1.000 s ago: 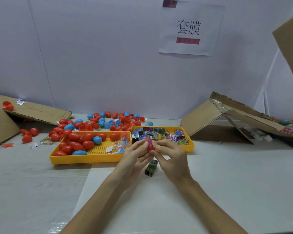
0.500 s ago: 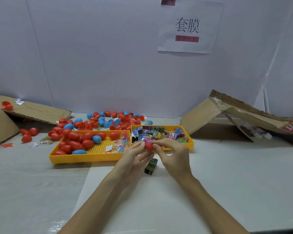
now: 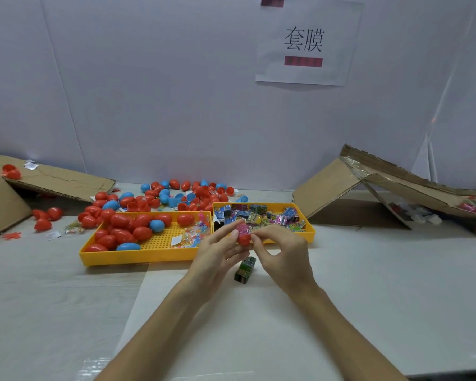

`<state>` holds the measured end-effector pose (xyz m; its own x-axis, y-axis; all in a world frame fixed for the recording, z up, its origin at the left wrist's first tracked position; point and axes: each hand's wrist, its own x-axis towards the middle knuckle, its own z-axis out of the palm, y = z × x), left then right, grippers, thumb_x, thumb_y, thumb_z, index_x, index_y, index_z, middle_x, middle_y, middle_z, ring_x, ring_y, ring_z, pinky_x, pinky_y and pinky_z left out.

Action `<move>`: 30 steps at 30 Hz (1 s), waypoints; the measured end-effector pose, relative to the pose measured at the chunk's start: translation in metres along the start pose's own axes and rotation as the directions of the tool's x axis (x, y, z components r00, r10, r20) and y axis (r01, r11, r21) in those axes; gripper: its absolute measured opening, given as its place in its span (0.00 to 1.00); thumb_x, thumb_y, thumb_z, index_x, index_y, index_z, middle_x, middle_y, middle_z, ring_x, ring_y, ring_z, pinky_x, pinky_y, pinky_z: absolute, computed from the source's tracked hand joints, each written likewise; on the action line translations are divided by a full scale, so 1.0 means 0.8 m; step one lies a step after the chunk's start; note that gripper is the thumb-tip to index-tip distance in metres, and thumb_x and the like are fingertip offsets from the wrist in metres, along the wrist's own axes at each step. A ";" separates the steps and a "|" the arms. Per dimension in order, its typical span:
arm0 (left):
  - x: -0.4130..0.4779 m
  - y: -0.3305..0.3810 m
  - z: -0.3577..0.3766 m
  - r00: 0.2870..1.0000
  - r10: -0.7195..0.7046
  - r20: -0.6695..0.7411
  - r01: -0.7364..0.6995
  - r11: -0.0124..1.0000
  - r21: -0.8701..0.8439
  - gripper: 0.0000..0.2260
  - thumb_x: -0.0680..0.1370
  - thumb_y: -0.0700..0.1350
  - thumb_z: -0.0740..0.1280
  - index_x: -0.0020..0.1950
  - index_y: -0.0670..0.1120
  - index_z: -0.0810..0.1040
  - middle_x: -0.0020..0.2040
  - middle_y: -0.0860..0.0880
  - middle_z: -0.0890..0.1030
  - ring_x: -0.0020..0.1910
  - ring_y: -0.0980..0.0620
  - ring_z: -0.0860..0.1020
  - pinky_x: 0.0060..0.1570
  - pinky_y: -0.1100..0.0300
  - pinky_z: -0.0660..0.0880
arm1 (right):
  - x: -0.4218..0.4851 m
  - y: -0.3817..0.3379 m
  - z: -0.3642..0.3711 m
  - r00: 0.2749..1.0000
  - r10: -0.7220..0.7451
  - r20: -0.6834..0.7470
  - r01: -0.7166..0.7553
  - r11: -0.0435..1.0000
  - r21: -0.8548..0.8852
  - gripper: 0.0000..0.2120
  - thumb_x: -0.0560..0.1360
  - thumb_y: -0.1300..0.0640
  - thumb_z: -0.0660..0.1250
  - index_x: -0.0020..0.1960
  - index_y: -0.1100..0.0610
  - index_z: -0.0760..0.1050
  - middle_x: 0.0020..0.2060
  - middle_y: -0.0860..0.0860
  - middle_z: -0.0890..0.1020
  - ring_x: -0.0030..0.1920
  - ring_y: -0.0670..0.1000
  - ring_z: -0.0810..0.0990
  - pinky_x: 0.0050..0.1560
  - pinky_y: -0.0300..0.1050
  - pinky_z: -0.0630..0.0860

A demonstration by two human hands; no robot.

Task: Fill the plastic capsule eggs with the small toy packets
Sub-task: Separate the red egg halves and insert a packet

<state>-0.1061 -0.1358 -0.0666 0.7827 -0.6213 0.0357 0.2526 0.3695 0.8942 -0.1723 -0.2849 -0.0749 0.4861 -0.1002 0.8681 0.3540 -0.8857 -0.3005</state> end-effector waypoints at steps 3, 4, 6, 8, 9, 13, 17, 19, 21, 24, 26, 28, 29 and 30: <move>0.001 -0.001 -0.001 1.000 0.020 0.020 -0.020 1.000 0.005 0.18 0.78 0.43 0.70 0.68 0.48 0.78 0.58 0.43 0.85 0.58 0.44 0.84 0.53 0.58 0.82 | 0.000 -0.001 -0.001 1.000 -0.021 0.008 0.022 0.998 -0.051 0.03 0.74 0.66 0.74 0.45 0.60 0.82 0.39 0.51 0.84 0.39 0.49 0.81 0.42 0.48 0.80; 0.002 -0.002 -0.001 0.999 0.025 0.025 -0.025 1.000 0.004 0.20 0.75 0.42 0.73 0.67 0.48 0.78 0.58 0.43 0.85 0.58 0.44 0.83 0.53 0.58 0.82 | 0.000 -0.002 -0.001 1.000 -0.024 0.013 0.025 0.998 -0.065 0.03 0.74 0.66 0.74 0.44 0.60 0.82 0.39 0.51 0.83 0.38 0.48 0.80 0.41 0.47 0.79; 0.003 -0.003 -0.001 0.999 0.039 0.032 -0.039 0.999 0.008 0.23 0.70 0.40 0.76 0.64 0.49 0.80 0.55 0.44 0.86 0.57 0.44 0.84 0.51 0.58 0.82 | 0.001 -0.003 -0.001 0.999 -0.023 0.022 0.025 0.995 -0.092 0.04 0.73 0.66 0.73 0.44 0.60 0.81 0.38 0.51 0.82 0.38 0.47 0.78 0.41 0.43 0.77; 0.003 -0.005 -0.001 0.998 0.058 0.039 -0.059 0.998 0.033 0.23 0.68 0.39 0.76 0.63 0.49 0.81 0.53 0.46 0.87 0.56 0.45 0.84 0.49 0.60 0.81 | 0.001 -0.004 -0.001 0.999 -0.027 0.030 0.031 0.992 -0.121 0.05 0.72 0.67 0.73 0.44 0.60 0.79 0.38 0.51 0.81 0.38 0.45 0.75 0.42 0.38 0.74; 0.003 -0.005 0.000 0.997 0.065 0.036 -0.067 0.996 0.051 0.23 0.68 0.39 0.76 0.63 0.48 0.81 0.52 0.47 0.87 0.55 0.46 0.85 0.48 0.60 0.81 | 0.001 -0.004 0.000 0.999 -0.032 0.035 0.037 0.989 -0.141 0.05 0.72 0.67 0.74 0.43 0.60 0.79 0.38 0.51 0.81 0.39 0.44 0.74 0.42 0.36 0.71; 0.003 -0.007 0.002 0.998 0.067 -0.001 -0.066 0.991 0.116 0.23 0.67 0.41 0.76 0.62 0.49 0.81 0.52 0.47 0.86 0.55 0.48 0.85 0.48 0.60 0.81 | 0.001 -0.004 0.001 0.997 -0.069 0.037 0.075 0.979 -0.190 0.02 0.73 0.65 0.71 0.43 0.60 0.78 0.37 0.52 0.81 0.39 0.45 0.74 0.44 0.32 0.67; 0.003 -0.008 0.003 0.997 0.071 -0.013 -0.068 0.989 0.133 0.24 0.67 0.43 0.77 0.63 0.48 0.81 0.57 0.45 0.84 0.56 0.48 0.84 0.49 0.59 0.81 | 0.000 -0.004 0.001 0.995 -0.094 0.031 0.098 0.973 -0.207 0.02 0.74 0.64 0.69 0.42 0.61 0.78 0.36 0.53 0.80 0.37 0.49 0.76 0.46 0.31 0.65; 0.002 -0.009 0.003 0.997 0.081 -0.010 -0.079 0.988 0.131 0.21 0.67 0.43 0.76 0.60 0.48 0.82 0.55 0.46 0.85 0.55 0.49 0.85 0.47 0.60 0.81 | 0.000 -0.004 0.001 0.994 -0.106 0.032 0.110 0.971 -0.213 0.03 0.74 0.64 0.68 0.42 0.61 0.78 0.36 0.53 0.79 0.36 0.51 0.76 0.45 0.34 0.66; 0.002 -0.010 0.002 0.996 0.093 -0.014 -0.090 0.987 0.135 0.19 0.68 0.42 0.76 0.58 0.48 0.82 0.54 0.47 0.86 0.54 0.49 0.85 0.46 0.60 0.81 | -0.001 -0.005 0.001 0.993 -0.116 0.031 0.120 0.968 -0.219 0.07 0.76 0.61 0.64 0.42 0.62 0.78 0.36 0.53 0.79 0.36 0.51 0.76 0.44 0.36 0.68; 0.003 -0.012 0.003 0.994 0.105 -0.026 -0.100 0.983 0.154 0.20 0.67 0.44 0.77 0.58 0.48 0.82 0.53 0.48 0.86 0.54 0.50 0.85 0.47 0.60 0.81 | 0.000 -0.007 0.001 0.991 -0.132 0.037 0.137 0.965 -0.223 0.09 0.76 0.59 0.62 0.42 0.62 0.78 0.35 0.54 0.79 0.36 0.52 0.76 0.44 0.37 0.68; 0.003 -0.011 0.003 0.993 0.116 -0.029 -0.109 0.980 0.164 0.21 0.67 0.45 0.77 0.59 0.48 0.82 0.53 0.48 0.86 0.54 0.50 0.85 0.47 0.60 0.81 | -0.001 -0.009 0.004 0.988 -0.148 0.042 0.154 0.963 -0.220 0.09 0.76 0.58 0.62 0.42 0.61 0.78 0.35 0.53 0.78 0.36 0.50 0.74 0.43 0.37 0.68; 0.004 -0.009 0.001 0.994 0.108 -0.020 -0.105 0.985 0.137 0.20 0.68 0.44 0.76 0.59 0.48 0.82 0.53 0.49 0.86 0.55 0.50 0.85 0.47 0.60 0.81 | -0.002 -0.010 0.006 0.992 -0.118 0.041 0.124 0.976 -0.177 0.08 0.76 0.59 0.63 0.42 0.61 0.78 0.36 0.52 0.79 0.37 0.48 0.73 0.43 0.37 0.69; 0.004 -0.008 -0.001 0.995 0.096 -0.007 -0.095 0.990 0.107 0.20 0.69 0.43 0.76 0.60 0.48 0.81 0.53 0.49 0.86 0.55 0.49 0.85 0.47 0.60 0.81 | -0.002 -0.011 0.007 0.996 -0.082 0.038 0.086 0.987 -0.135 0.06 0.77 0.60 0.64 0.43 0.60 0.78 0.37 0.51 0.80 0.38 0.46 0.73 0.44 0.36 0.69; 0.004 -0.006 -0.003 0.997 0.082 0.006 -0.082 0.993 0.079 0.21 0.70 0.43 0.75 0.62 0.48 0.80 0.54 0.48 0.86 0.56 0.48 0.84 0.48 0.60 0.81 | -0.002 -0.011 0.008 0.999 -0.035 0.032 0.038 0.996 -0.078 0.04 0.77 0.62 0.66 0.44 0.60 0.78 0.38 0.51 0.80 0.39 0.45 0.74 0.44 0.35 0.71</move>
<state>-0.1038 -0.1383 -0.0720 0.7975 -0.5929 0.1114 0.1418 0.3637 0.9207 -0.1710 -0.2742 -0.0760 0.4990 -0.0543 0.8649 0.3085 -0.9215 -0.2359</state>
